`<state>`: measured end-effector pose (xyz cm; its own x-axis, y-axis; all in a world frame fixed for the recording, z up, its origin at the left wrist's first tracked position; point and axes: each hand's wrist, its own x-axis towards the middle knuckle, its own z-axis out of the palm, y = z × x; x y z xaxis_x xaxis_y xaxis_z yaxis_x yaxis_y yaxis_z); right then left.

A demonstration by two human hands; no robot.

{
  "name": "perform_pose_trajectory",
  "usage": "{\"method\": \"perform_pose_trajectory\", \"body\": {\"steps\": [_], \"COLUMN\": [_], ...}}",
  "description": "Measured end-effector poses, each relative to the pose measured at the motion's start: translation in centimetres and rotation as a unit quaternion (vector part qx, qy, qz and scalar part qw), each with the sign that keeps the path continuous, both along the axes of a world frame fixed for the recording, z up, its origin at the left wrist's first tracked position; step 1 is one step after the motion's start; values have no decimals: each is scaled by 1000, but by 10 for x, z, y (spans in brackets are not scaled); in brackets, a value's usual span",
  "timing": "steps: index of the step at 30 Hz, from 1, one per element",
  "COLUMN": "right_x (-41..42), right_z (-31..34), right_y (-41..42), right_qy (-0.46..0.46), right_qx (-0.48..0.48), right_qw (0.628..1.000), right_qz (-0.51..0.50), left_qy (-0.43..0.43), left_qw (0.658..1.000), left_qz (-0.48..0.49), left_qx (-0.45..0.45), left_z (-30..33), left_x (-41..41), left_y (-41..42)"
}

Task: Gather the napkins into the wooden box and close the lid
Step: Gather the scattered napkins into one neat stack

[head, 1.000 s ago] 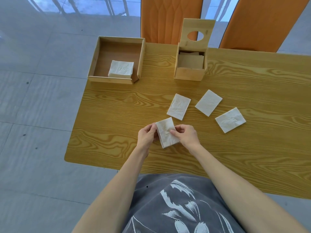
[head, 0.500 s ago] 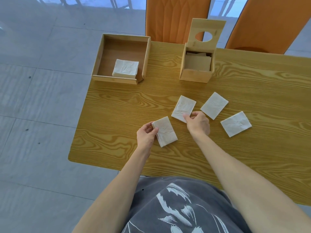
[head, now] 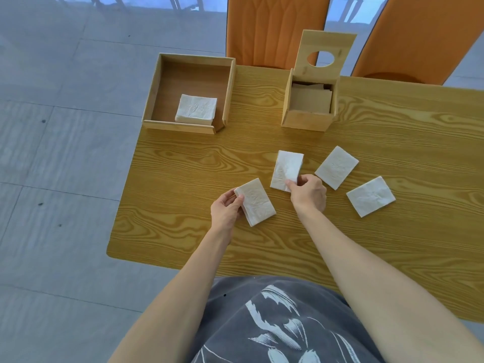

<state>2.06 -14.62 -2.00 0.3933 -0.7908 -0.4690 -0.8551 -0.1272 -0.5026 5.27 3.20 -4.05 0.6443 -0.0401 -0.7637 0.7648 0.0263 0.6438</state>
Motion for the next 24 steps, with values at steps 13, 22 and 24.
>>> {"method": "perform_pose_trajectory", "body": {"steps": [13,22,24], "right_x": [-44,-49,-47], "right_z": [8,-8,-10], "right_y": [-16,1,2], "right_qy": [-232,-149,-119], "right_qx": [289,227,157], "right_qw": [929,954,966], "right_qz": [0,126,168], "left_qy": [3,9,10], "left_qw": [1000,999,999], "left_qz": [-24,-27,-26], "left_qx": [-3,-30,-32], "left_z": [6,13,13], "left_x": [2,-4,-5], "left_y": [-18,-25,-27]}}
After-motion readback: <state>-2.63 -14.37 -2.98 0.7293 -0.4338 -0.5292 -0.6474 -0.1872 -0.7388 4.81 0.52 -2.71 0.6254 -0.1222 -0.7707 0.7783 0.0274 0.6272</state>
